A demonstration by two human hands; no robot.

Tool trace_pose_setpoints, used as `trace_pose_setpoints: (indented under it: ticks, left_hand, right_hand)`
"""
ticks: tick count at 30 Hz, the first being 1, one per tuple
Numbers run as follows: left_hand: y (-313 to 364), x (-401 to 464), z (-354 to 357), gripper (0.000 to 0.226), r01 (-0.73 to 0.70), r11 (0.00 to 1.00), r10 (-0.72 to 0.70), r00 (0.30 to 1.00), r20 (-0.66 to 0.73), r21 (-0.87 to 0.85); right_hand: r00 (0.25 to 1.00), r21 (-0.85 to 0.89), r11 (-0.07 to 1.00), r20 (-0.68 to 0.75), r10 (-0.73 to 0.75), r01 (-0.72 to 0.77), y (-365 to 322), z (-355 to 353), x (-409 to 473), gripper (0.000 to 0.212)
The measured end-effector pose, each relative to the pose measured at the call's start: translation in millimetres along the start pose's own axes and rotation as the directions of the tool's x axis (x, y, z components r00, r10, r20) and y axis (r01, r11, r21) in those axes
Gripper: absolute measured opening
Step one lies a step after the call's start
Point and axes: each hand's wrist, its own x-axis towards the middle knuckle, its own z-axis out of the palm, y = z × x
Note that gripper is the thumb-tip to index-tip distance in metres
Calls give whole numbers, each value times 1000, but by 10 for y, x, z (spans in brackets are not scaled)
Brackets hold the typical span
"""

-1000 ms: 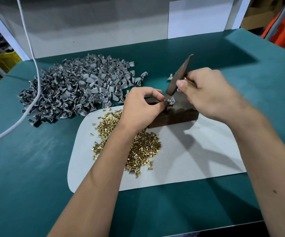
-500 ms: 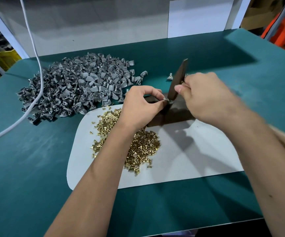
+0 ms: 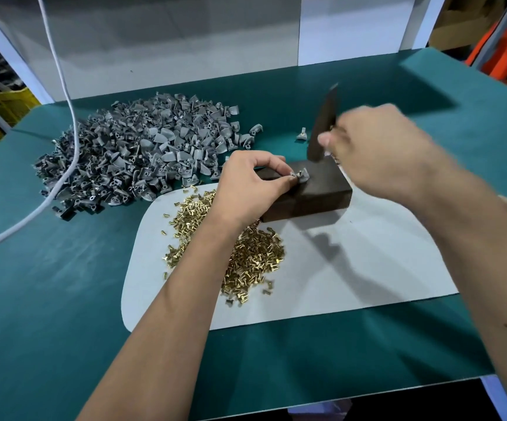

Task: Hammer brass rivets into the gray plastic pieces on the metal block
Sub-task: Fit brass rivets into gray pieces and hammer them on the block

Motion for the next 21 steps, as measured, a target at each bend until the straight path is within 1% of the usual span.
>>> trace_pose_setpoints:
  ticks: [1, 2, 3, 5, 6, 7, 8, 9, 10, 11, 12, 13, 14, 15, 16, 17, 18, 19, 20, 21]
  left_hand:
    - [-3, 1, -1, 13, 2, 1000, -2, 1000, 1, -1]
    - [-3, 4, -3, 14, 5, 1000, -5, 1000, 3, -4]
    - [-3, 4, -5, 16, 4, 1000, -4, 1000, 5, -10]
    - [2, -2, -14, 18, -5, 1000, 5, 1000, 4, -27]
    - [10, -8, -16, 17, -8, 1000, 9, 1000, 9, -29]
    - [17, -13, -18, 16, -10, 1000, 10, 1000, 13, -24]
    - [20, -17, -19, 14, -9, 1000, 9, 1000, 15, -16]
    - [18, -18, -18, 13, -5, 1000, 5, 1000, 18, -10]
    - [12, -12, -19, 12, 1, 1000, 0, 1000, 18, -8]
    - [4, -1, -19, 12, 5, 1000, -5, 1000, 14, -8]
    - [-1, 6, -18, 12, 7, 1000, -7, 1000, 12, -10]
    - [-3, 7, -14, 13, 4, 1000, -4, 1000, 13, -15]
    - [-2, 4, -13, 14, 0, 1000, 0, 1000, 10, -26]
    - [2, -2, -11, 15, 0, 999, 0, 1000, 10, -38]
    - [10, -7, -6, 14, 4, 999, -3, 1000, 15, -41]
    - [16, -8, -8, 13, 6, 999, -5, 1000, 14, -36]
    - [16, -6, -12, 13, 7, 1000, -7, 1000, 11, -29]
    - [12, -1, -14, 13, 10, 1000, -9, 1000, 13, -26]
    - [6, 4, -17, 13, 12, 1000, -12, 1000, 17, -24]
    - [-2, 11, -18, 14, 14, 1000, -13, 1000, 19, -22]
  right_hand:
    - [995, 83, 996, -104, -12, 21, -12, -5, -22, 37]
    - [984, 138, 989, -172, -34, 58, -39, 8, -52, 33]
    - [985, 131, 987, -156, -73, 94, -71, 50, -73, 29]
    - [991, 22, 992, 54, -124, 123, -132, 149, -94, 26]
    - [985, -27, 994, 136, -106, 110, -136, 134, -92, 28]
    - [983, -66, 993, 163, -84, 96, -140, 74, -76, 34]
    - [987, -80, 993, 140, -74, 86, -142, 4, -55, 39]
    - [995, -56, 995, 67, -76, 80, -133, -63, -48, 42]
    - [995, 16, 997, -64, -80, 81, -118, -93, -43, 41]
    - [976, 109, 989, -203, -76, 100, -118, -87, -61, 38]
    - [962, 161, 980, -264, -70, 116, -136, -72, -83, 35]
    - [975, 143, 983, -206, -82, 113, -159, -24, -90, 32]
    - [994, 68, 993, -54, -93, 97, -185, 36, -98, 29]
    - [992, -10, 997, 101, -80, 82, -192, 74, -101, 28]
    - [981, -70, 995, 185, -55, 69, -174, 67, -93, 29]
    - [978, -108, 992, 205, -38, 61, -167, 17, -63, 33]
    - [985, -109, 993, 171, -28, 47, -153, -36, -32, 36]
    - [995, -73, 997, 93, -32, 39, -136, -79, -21, 37]
    - [999, -7, 999, -28, -35, 35, -124, -90, -12, 35]
    - [987, 72, 996, -155, -33, 45, -129, -70, -27, 33]
